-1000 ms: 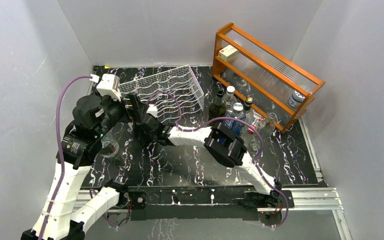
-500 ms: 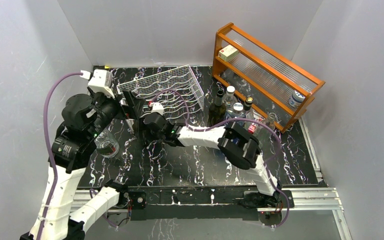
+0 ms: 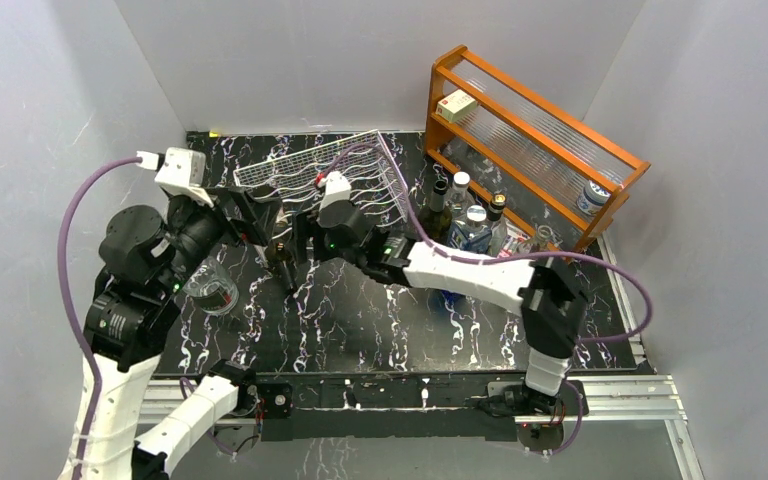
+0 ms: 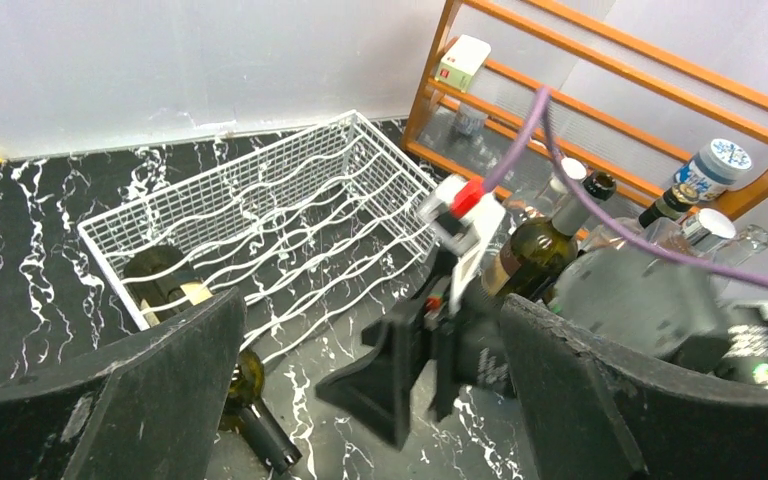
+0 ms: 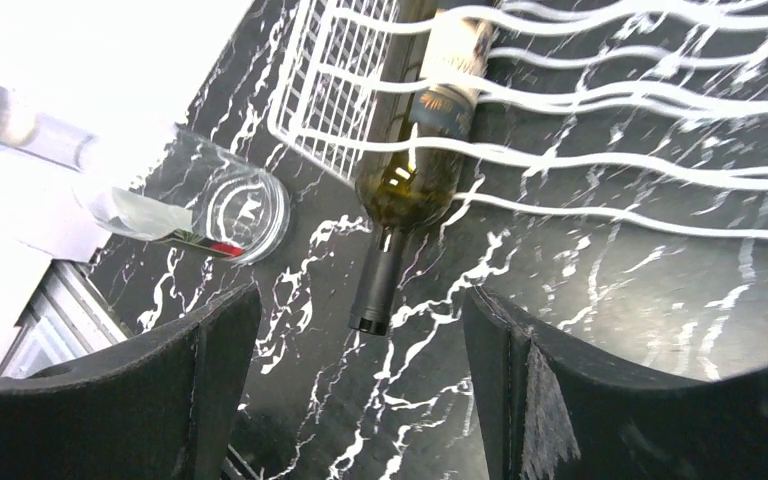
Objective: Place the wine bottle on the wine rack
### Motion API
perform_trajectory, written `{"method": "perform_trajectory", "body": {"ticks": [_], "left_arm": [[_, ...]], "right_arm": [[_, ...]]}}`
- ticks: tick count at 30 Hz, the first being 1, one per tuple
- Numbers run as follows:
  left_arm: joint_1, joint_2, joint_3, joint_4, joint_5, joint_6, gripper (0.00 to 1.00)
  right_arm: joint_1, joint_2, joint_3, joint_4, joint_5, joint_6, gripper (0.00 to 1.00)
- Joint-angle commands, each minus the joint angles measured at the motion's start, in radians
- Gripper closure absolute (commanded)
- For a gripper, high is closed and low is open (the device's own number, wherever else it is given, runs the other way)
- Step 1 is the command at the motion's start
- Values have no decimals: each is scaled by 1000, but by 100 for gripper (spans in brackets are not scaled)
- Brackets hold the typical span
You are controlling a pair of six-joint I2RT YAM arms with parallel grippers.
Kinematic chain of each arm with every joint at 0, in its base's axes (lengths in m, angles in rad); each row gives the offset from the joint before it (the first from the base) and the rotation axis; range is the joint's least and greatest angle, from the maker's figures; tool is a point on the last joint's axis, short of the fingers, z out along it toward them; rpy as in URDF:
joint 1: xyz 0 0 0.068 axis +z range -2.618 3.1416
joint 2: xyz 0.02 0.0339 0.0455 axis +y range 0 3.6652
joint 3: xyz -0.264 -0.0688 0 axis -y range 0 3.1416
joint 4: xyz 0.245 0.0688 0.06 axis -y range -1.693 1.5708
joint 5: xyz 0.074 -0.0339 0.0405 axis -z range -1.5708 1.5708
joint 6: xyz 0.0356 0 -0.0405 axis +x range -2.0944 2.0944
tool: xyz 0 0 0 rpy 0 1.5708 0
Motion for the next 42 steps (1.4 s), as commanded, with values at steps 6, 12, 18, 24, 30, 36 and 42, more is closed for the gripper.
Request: {"method": "perform_trajectory", "body": {"ticks": [6, 12, 18, 24, 30, 36, 42], "left_arm": [[0, -92, -45, 120, 59, 9, 2], [0, -81, -64, 126, 71, -4, 2], [0, -48, -71, 133, 98, -19, 2], [0, -26, -80, 136, 123, -39, 2], [0, -23, -92, 134, 128, -43, 2], [-1, -28, -122, 134, 129, -43, 2], [0, -8, -129, 133, 146, -40, 2]], "right_arm": [[-95, -292, 2, -209, 154, -266, 16], [-169, -404, 40, -341, 241, -290, 14], [-237, -475, 57, -402, 254, -267, 14], [-296, -466, 81, -495, 320, -259, 14], [-318, -448, 79, -559, 337, -261, 15], [-331, -432, 59, -569, 247, -306, 28], [-334, -419, 53, -560, 203, -323, 44]]}}
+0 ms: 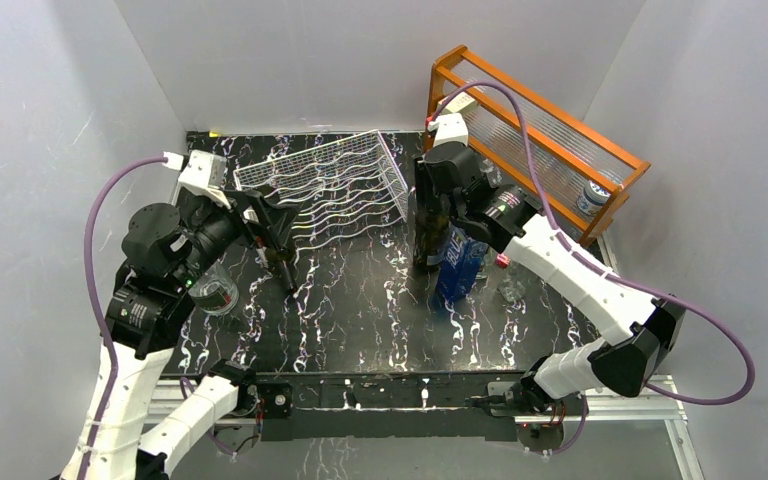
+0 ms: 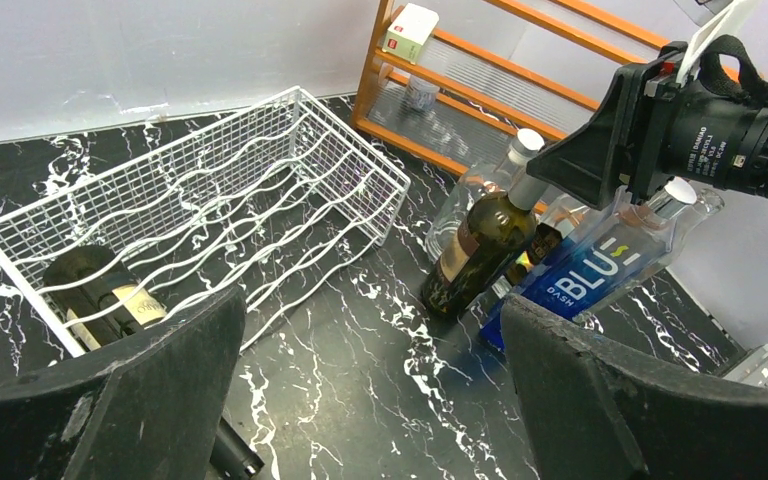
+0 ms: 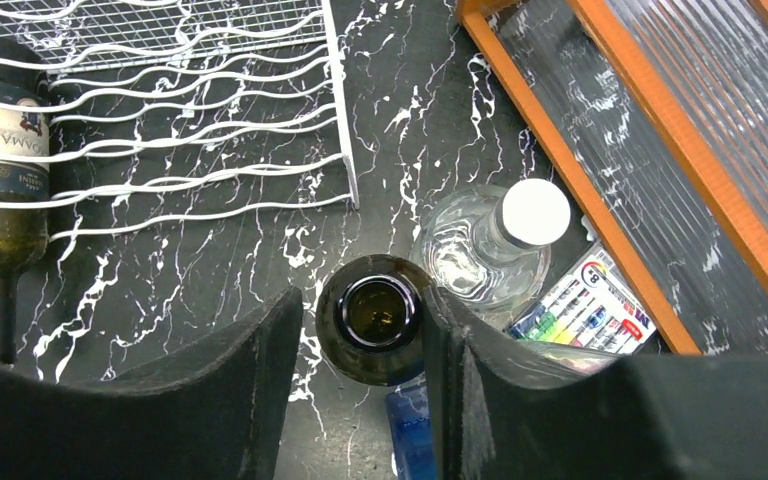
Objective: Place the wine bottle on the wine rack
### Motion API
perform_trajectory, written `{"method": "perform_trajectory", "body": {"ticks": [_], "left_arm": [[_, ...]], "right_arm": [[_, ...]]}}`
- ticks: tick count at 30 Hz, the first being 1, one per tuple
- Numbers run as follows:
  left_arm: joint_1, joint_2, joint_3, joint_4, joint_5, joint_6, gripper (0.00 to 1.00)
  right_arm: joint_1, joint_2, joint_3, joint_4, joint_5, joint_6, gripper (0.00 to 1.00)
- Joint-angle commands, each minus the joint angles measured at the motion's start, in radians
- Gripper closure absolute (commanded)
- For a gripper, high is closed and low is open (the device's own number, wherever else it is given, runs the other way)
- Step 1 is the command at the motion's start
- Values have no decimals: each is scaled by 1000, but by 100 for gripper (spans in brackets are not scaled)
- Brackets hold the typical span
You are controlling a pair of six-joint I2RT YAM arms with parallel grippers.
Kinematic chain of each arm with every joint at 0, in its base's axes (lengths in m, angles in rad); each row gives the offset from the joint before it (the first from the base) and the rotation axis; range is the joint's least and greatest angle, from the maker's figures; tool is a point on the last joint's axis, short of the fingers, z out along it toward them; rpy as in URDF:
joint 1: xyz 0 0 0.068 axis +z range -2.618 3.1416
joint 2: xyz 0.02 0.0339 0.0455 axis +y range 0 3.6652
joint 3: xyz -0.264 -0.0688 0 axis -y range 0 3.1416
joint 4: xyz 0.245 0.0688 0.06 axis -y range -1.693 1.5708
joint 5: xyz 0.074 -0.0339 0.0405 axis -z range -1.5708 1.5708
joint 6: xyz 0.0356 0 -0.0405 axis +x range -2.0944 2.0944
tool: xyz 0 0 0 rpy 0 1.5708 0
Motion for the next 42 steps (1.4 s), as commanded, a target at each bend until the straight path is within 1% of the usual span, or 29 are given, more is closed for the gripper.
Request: {"method": "perform_trajectory", "body": {"ticks": [1, 3, 8, 12, 13, 15, 19, 21, 25, 26, 29, 35, 40, 42], "left_arm": [[-1, 7, -6, 21, 31, -4, 2], [0, 10, -12, 21, 32, -5, 2], [0, 17, -28, 21, 36, -7, 2], [-1, 22, -38, 22, 35, -8, 2], [-1, 24, -41, 21, 36, -8, 2], [0, 28, -47, 21, 36, -8, 2], [0, 38, -75, 28, 35, -8, 2], [0, 39, -98, 44, 41, -5, 2], [0, 22, -188, 155, 93, -4, 2], [0, 25, -214, 182, 127, -6, 2], [0, 41, -287, 276, 204, -25, 2], [-5, 84, -463, 507, 352, -92, 2], [-43, 95, -611, 707, 393, -99, 2], [-72, 100, -656, 759, 401, -100, 2]], "right_arm": [[-8, 5, 22, 18, -37, -26, 45], [-11, 13, 28, 13, -37, -30, 47], [-22, 19, 20, 10, -34, -27, 44], [-27, 17, 1, 26, -37, -30, 45], [-29, 16, -5, 36, -40, -34, 47], [-29, 13, -19, 54, -52, -53, 57], [-29, 11, -30, 65, -83, -86, 80], [-30, -4, -40, 79, -124, -111, 88], [-29, -45, -55, 107, -234, -136, 94], [-29, -54, -58, 115, -263, -132, 97], [-29, -75, -67, 134, -330, -107, 100], [-29, -97, -109, 172, -436, -48, 100], [-29, -116, -132, 189, -537, -15, 100], [-30, -127, -140, 203, -574, -2, 100]]}}
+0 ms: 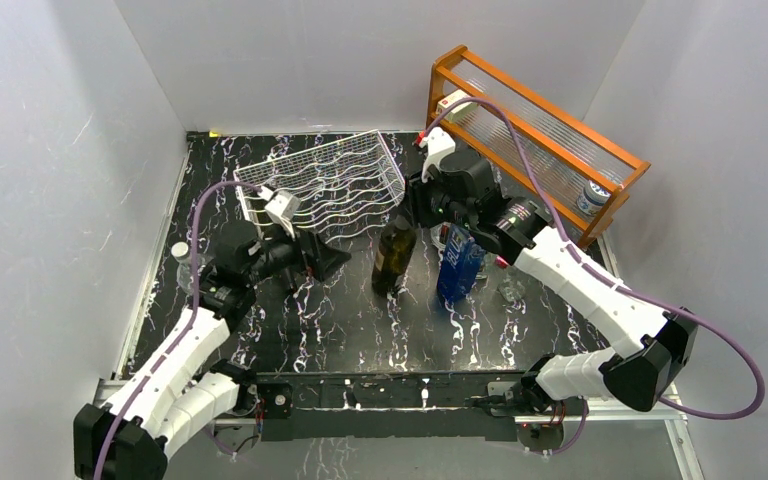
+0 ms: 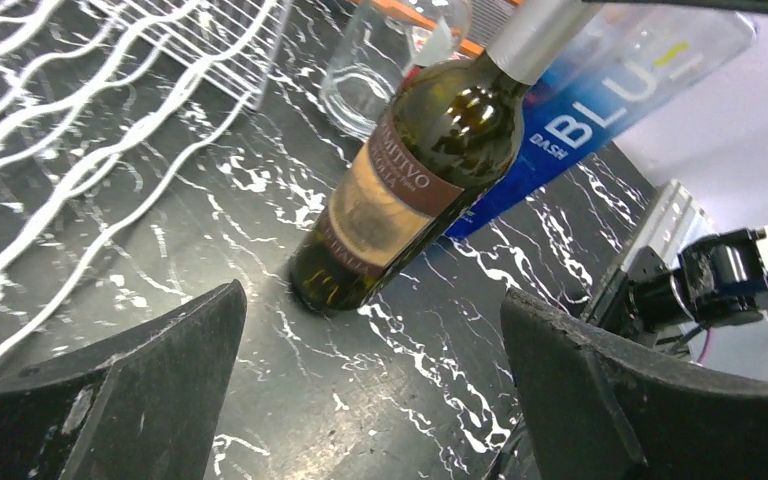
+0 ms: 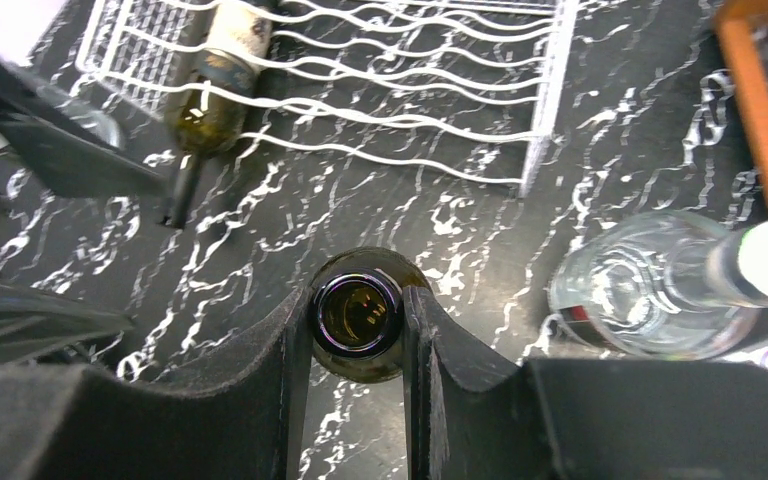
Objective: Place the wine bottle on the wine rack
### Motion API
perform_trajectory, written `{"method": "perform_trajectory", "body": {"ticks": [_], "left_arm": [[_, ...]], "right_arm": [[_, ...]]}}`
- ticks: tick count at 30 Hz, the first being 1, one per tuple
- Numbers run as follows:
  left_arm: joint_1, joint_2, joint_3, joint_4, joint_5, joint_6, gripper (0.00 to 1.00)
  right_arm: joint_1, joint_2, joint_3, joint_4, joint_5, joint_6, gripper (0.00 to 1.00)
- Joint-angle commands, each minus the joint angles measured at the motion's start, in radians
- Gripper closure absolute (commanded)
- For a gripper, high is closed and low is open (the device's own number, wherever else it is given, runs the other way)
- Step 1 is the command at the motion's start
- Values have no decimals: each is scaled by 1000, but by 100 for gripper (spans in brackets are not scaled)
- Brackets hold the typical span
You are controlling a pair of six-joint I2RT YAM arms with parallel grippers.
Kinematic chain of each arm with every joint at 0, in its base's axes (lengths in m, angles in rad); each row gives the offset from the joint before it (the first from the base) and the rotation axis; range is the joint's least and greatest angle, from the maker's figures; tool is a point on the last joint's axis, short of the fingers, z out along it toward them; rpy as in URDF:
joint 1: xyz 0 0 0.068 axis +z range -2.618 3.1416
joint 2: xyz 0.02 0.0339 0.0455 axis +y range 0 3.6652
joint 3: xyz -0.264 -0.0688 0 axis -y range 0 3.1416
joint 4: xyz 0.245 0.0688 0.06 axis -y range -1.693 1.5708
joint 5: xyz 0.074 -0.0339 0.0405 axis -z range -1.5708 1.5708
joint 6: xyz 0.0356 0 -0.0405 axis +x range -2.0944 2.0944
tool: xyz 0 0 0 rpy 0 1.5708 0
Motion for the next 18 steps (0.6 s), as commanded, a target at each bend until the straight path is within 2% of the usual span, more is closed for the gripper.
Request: {"method": "perform_trajectory", "body": {"ticks": [1, 6, 8, 11, 15, 17, 18], "left_arm": [[-62, 0, -82, 223, 71, -14, 2], [-146, 44, -150, 269, 98, 44, 2], [-165, 47, -163, 262, 60, 59, 2], [-173, 68, -179, 271, 56, 60, 2], [-173, 131, -176, 281, 145, 34, 2], [-173, 160, -185, 330, 146, -15, 2], [-173, 168, -194, 358, 160, 9, 2]], "right_arm": [[3, -50, -17, 87, -158, 69, 100], [3, -47, -10, 84, -222, 76, 100], [3, -43, -2, 79, -265, 80, 100], [3, -34, 31, 52, -330, 76, 100], [3, 4, 108, -26, -395, 61, 100], [3, 29, 157, -78, -399, 49, 100], [2, 38, 175, -101, -396, 43, 100]]}}
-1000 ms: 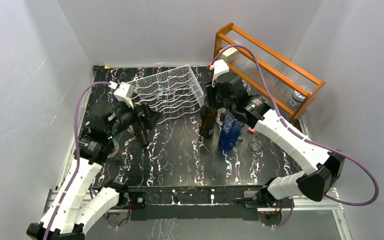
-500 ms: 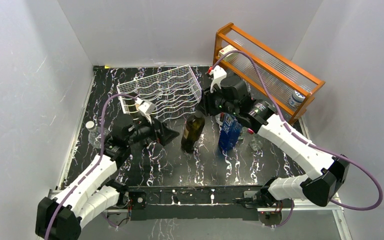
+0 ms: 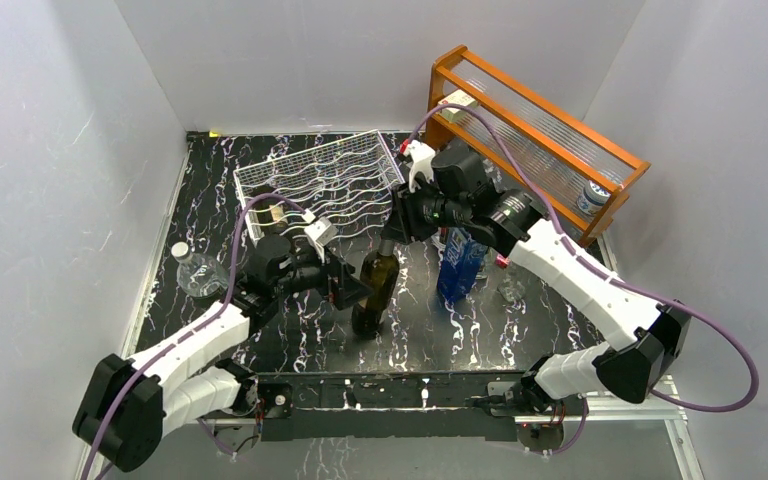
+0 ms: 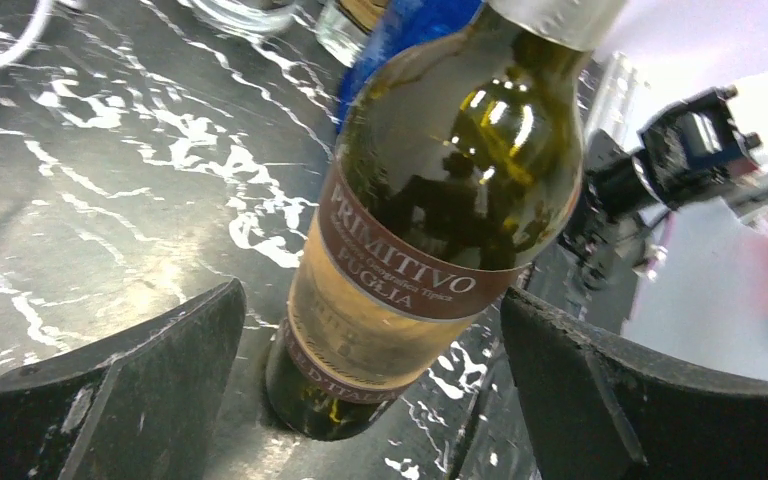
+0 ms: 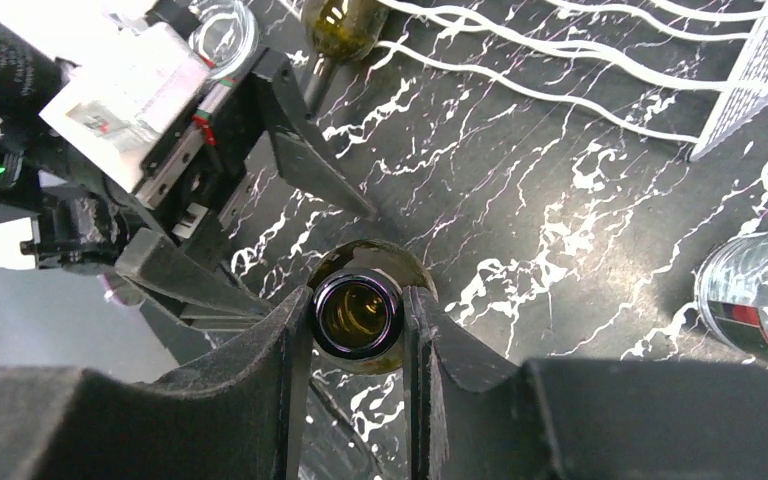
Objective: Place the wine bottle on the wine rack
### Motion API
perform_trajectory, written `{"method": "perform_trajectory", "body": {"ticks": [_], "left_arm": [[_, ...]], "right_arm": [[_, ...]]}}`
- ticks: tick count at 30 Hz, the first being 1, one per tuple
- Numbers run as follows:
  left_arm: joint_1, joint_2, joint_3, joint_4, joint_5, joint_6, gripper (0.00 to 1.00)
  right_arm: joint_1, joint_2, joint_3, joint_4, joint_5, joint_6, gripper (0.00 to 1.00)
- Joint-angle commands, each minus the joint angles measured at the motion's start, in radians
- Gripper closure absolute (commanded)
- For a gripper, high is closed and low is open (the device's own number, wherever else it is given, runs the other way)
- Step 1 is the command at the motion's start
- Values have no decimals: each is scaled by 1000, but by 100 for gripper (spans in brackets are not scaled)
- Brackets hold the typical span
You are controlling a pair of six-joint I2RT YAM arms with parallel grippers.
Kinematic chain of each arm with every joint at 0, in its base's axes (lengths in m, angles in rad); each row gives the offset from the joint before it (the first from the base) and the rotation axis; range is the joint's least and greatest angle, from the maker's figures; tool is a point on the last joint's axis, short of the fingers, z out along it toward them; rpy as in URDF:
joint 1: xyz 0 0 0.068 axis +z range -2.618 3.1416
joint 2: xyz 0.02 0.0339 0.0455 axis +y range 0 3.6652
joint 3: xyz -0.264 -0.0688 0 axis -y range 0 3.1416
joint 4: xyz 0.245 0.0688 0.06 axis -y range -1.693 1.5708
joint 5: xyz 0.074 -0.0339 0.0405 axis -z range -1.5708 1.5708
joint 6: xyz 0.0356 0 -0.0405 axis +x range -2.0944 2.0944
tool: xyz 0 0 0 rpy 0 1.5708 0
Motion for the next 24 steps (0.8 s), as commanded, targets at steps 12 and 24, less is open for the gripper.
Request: {"method": "perform_trajectory", "body": {"ticks": [12, 24], "left_arm": [[-43, 113, -171, 539, 251, -76, 2], [-51, 81, -144, 539, 288, -77, 2]], "right_arm": [[-1, 32, 198, -11, -139, 54, 100], [-5, 41, 269, -15, -177, 142, 100]]}}
